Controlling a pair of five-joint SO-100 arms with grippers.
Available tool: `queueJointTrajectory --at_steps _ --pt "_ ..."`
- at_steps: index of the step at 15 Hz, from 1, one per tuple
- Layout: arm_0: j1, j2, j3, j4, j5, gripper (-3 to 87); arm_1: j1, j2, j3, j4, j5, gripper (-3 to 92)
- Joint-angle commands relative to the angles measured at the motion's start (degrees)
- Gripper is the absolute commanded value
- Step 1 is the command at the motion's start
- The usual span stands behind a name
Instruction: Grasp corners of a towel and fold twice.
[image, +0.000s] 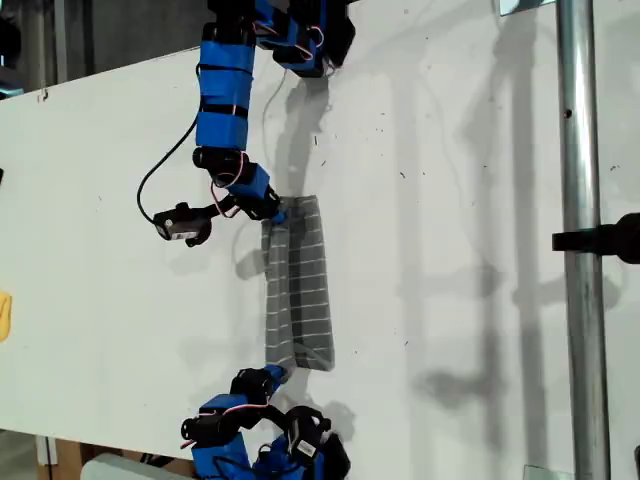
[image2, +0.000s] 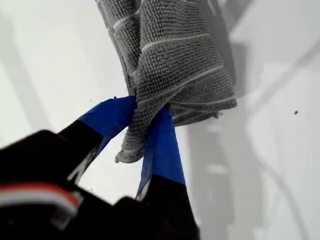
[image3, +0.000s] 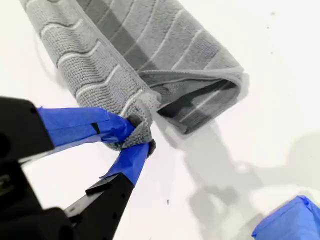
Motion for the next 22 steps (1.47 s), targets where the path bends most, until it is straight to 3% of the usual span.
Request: queueJointTrajectory --at_steps 1,4,6,9,12,14,16,22 --pt "4.9 2.2 3.5 -1.9 -5.9 0.6 -2.5 -0.3 -1.7 -0.4 2.1 -0.2" --pt "10.5 6.8 10.0 -10.2 -11.6 -0.7 -4.7 -4.7 -1.5 -0.6 4.7 -0.2" --pt "14.5 14.5 15.8 -19.6 -13.4 -0.1 -5.2 -7.8 -0.8 -0.6 5.9 -0.2" --pt "15.6 33.0 34.6 -29.6 -18.2 0.5 -4.6 -11.3 0.5 -1.6 6.5 -0.2" --pt "16.3 48.4 44.8 -28.1 -24.8 0.2 -4.0 -13.5 0.0 -2.7 8.8 1.3" --pt "16.4 62.7 49.5 -25.2 -26.0 3.0 -3.6 -13.4 -1.0 0.3 11.4 27.5" --pt "17.4 77.3 52.0 -19.8 -26.8 6.4 -3.0 -11.0 -2.6 6.5 11.9 27.5" --pt "20.8 77.2 52.3 -19.6 -28.1 9.7 0.7 11.3 5.2 18.0 15.3 33.6"
